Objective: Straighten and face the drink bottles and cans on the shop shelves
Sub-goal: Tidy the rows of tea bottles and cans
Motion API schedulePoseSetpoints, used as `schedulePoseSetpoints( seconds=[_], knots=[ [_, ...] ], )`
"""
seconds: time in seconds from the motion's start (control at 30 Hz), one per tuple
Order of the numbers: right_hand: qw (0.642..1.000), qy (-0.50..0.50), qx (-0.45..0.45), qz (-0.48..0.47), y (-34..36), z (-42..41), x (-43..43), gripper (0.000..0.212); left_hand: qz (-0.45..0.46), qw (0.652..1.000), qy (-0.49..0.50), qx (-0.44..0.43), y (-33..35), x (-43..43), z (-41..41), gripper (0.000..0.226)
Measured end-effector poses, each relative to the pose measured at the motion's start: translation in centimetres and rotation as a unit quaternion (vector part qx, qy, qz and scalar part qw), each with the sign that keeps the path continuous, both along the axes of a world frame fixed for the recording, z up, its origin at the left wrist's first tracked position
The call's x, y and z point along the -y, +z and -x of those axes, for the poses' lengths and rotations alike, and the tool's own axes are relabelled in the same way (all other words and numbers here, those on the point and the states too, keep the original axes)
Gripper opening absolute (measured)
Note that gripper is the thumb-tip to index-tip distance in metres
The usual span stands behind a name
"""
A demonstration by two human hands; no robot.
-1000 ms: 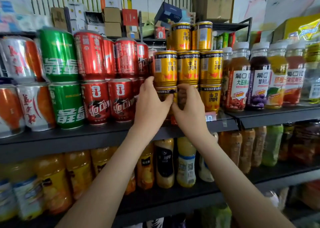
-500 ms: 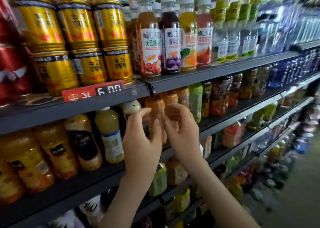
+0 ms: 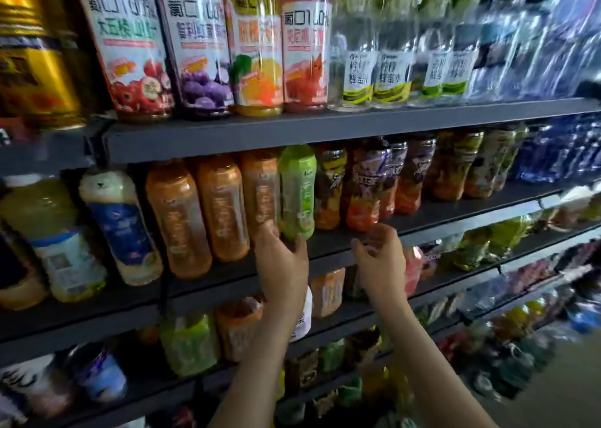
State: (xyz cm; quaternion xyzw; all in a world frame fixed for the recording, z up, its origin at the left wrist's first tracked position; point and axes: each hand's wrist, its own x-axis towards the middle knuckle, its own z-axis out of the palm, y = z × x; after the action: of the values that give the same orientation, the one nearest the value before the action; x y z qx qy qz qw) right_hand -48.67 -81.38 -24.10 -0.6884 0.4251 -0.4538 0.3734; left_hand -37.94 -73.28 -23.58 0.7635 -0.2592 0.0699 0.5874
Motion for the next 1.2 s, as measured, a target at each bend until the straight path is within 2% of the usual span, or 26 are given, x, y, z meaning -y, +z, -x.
schedulePoseSetpoints(
  seconds=[0.17, 0.43, 0.67, 0.93, 1.07, 1.2],
  knots=[
    [0.999, 0.027, 0.015, 0.021, 0.8, -2.6, 5.3, 0.044, -0.003, 0.998, 0.051, 0.021, -0.9, 6.1, -0.7, 0.058],
    [0.984, 0.151, 0.003, 0.099, -0.4, -6.0, 8.5, 0.029, -0.042, 0.987, 0.146, 0.05, -1.7, 11.5, -0.9, 0.079],
    [0.968, 0.228, 0.004, 0.1, -1.3, -5.9, 9.8, 0.023, -0.093, 0.966, 0.233, 0.069, -1.6, 12.6, -1.7, 0.071],
    [0.941, 0.324, 0.014, 0.101, -0.6, -4.9, 10.2, 0.022, -0.077, 0.967, 0.239, 0.032, -0.8, 10.1, 1.3, 0.07],
    [0.927, 0.371, 0.02, 0.057, -0.3, -4.1, 9.5, 0.03, -0.055, 0.974, 0.22, 0.007, -0.9, 8.0, 2.9, 0.062],
    [0.902, 0.431, 0.026, 0.008, 0.7, -3.4, 8.7, 0.029, -0.023, 0.981, 0.189, -0.027, -0.6, 6.3, 3.9, 0.056]
  ],
)
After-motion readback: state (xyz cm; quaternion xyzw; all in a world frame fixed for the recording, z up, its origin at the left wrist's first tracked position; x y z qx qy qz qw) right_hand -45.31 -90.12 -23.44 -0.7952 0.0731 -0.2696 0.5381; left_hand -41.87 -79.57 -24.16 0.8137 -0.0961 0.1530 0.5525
